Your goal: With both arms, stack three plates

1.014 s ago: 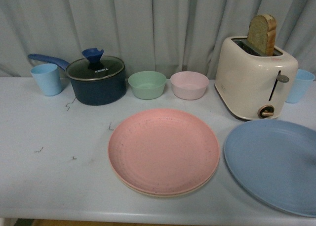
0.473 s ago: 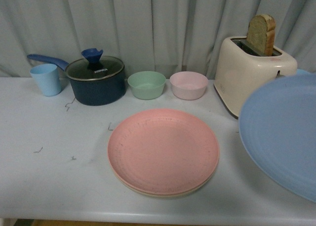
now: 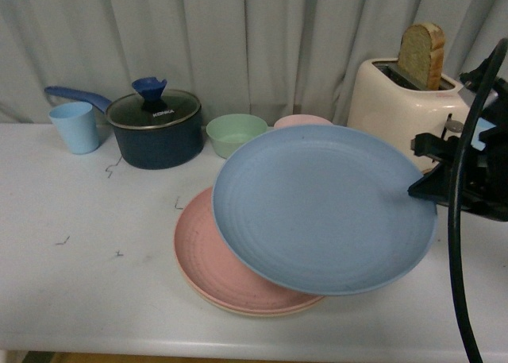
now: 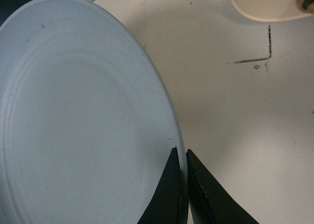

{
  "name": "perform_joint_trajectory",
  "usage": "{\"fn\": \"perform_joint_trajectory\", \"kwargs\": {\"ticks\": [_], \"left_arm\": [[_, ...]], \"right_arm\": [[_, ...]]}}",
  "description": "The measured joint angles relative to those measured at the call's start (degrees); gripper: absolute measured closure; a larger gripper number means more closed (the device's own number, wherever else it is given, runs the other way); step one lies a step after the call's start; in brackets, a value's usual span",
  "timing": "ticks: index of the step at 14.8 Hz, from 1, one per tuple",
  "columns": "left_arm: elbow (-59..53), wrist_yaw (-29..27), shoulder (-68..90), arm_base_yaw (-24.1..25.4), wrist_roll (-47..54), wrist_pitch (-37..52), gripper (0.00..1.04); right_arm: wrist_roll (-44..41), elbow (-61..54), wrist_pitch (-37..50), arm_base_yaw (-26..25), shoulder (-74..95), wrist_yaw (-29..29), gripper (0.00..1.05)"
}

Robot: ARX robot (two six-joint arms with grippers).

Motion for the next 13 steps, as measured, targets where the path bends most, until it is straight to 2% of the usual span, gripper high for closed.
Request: {"fn": "perform_joint_trajectory", "kwargs": {"ticks": [4, 8, 13], "left_arm": [[0.0, 0.0, 0.0, 0.0, -0.02, 0.0, 0.07], [0.0, 0.0, 0.0, 0.0, -0.02, 0.0, 0.07], [0.0, 0.0, 0.0, 0.0, -0.02, 0.0, 0.07]], "right_arm": [[7.19, 4.13, 4.63, 3.67, 9.57, 1.4, 1.02], [7.8, 9.29, 1.86, 7.8, 13.75, 2.75, 1.02], [7.65, 9.9, 1.01, 8.74, 15.69, 4.55, 1.0]]}}
